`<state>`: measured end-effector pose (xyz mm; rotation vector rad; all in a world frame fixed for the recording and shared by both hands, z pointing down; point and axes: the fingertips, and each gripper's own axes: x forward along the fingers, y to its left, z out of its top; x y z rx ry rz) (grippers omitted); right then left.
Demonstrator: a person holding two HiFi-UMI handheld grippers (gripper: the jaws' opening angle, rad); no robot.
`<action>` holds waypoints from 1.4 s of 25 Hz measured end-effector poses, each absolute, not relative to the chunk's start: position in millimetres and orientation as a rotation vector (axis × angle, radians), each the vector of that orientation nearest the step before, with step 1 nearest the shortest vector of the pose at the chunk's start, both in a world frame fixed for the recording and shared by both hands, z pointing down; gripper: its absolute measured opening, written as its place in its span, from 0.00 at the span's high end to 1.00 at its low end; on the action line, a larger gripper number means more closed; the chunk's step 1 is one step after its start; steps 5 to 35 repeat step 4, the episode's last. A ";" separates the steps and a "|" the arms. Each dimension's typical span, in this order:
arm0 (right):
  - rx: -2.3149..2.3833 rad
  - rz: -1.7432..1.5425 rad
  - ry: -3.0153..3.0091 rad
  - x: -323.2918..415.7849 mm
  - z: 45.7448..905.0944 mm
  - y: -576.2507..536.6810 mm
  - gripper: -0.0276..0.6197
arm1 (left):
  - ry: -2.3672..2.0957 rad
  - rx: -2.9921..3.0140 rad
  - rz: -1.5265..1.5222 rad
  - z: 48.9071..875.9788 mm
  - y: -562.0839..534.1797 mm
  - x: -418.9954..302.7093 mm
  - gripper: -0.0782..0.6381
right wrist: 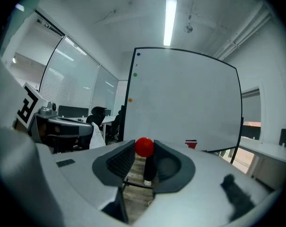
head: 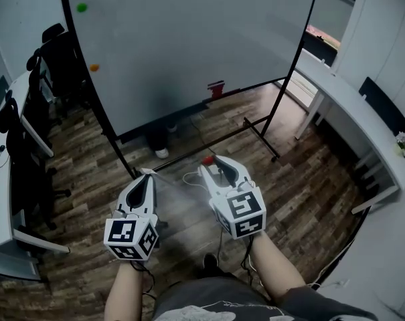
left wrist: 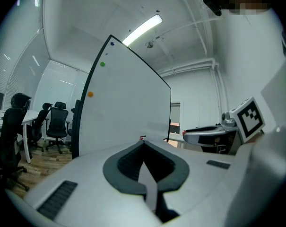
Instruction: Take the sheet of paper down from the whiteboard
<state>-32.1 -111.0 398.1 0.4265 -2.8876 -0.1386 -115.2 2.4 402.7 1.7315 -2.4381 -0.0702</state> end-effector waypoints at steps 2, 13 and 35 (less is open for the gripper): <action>0.431 -0.145 -2.888 -28.1 396.9 -95.9 0.76 | -2.439 1.734 -0.074 401.6 16.2 -112.8 0.88; 0.434 -0.150 -2.888 -24.1 396.2 -80.0 0.76 | -2.439 1.735 -0.074 401.7 30.7 -110.4 0.88; 0.434 -0.150 -2.888 -24.1 396.2 -80.0 0.76 | -2.439 1.735 -0.074 401.7 30.7 -110.4 0.88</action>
